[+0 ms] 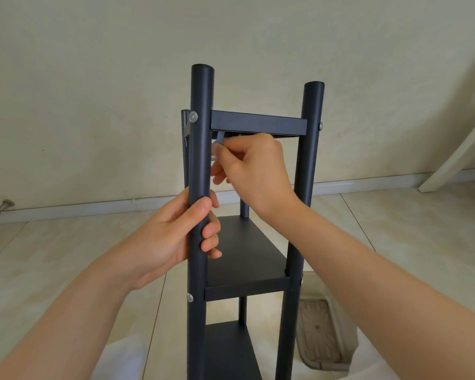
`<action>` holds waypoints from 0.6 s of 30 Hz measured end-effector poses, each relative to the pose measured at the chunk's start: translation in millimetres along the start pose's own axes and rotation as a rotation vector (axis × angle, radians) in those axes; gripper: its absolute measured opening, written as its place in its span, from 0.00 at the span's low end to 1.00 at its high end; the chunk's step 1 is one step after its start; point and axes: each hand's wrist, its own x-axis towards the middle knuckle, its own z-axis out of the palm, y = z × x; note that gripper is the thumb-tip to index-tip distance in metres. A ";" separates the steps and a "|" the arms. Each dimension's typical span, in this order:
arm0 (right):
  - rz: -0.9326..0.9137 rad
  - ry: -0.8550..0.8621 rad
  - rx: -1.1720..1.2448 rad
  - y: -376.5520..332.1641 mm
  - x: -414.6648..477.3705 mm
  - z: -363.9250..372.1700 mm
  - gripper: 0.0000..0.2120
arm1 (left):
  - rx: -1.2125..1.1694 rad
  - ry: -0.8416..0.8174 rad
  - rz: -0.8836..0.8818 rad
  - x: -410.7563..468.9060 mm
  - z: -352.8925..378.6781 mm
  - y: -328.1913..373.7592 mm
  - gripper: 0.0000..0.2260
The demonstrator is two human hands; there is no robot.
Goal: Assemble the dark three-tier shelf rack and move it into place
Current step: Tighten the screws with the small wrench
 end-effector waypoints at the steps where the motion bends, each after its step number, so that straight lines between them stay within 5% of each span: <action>1: -0.017 0.019 0.003 2.4 0.6 3.5 0.17 | 0.008 -0.010 0.001 -0.2 -0.4 0.2 0.13; 18: -0.071 0.105 -0.012 16.6 1.7 14.0 0.19 | 0.009 -0.008 -0.021 -2.5 -1.2 0.6 0.15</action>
